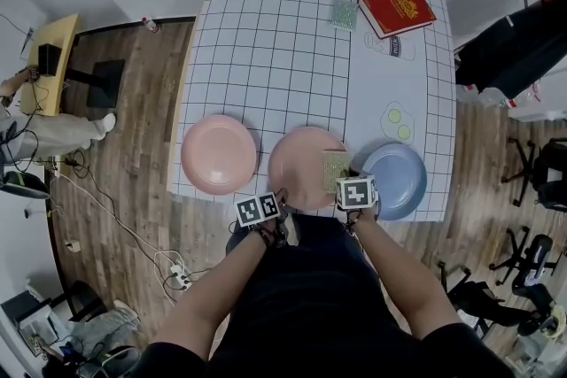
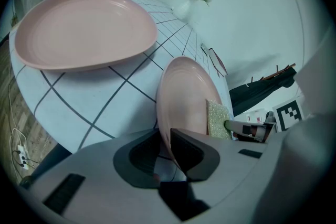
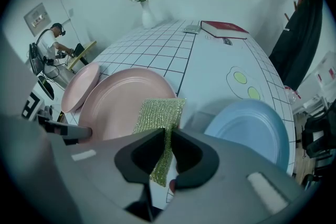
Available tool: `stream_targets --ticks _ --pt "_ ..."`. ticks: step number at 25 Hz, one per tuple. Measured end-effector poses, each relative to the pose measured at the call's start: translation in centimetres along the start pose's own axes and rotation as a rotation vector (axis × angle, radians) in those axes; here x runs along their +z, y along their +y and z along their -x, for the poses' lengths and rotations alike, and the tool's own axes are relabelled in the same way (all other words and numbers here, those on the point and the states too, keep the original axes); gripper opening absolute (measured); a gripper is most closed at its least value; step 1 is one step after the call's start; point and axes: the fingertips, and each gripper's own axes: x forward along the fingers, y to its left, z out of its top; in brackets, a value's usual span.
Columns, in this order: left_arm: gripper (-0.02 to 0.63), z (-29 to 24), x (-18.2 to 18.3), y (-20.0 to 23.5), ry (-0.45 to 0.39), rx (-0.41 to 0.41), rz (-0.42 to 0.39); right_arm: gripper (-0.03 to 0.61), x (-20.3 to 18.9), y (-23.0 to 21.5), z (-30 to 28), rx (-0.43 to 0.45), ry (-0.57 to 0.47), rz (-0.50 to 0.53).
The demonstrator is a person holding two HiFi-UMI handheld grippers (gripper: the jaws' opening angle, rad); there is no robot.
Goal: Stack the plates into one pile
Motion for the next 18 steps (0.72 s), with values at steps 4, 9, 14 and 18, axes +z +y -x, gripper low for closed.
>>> stream_targets --ticks 4,9,14,18 --pt "0.060 -0.1 0.0 0.0 0.001 -0.001 -0.001 0.054 0.1 -0.1 0.2 -0.006 0.003 -0.002" --pt "0.060 0.1 0.3 0.0 -0.012 -0.005 -0.005 0.055 0.1 -0.4 0.8 -0.013 0.018 0.005" --pt "0.060 0.6 1.2 0.0 -0.026 -0.010 -0.022 0.054 0.2 -0.4 0.6 0.013 0.023 0.015" --pt "0.060 1.0 2.3 0.3 -0.032 0.011 -0.050 0.054 0.2 -0.2 0.6 0.041 0.042 0.036"
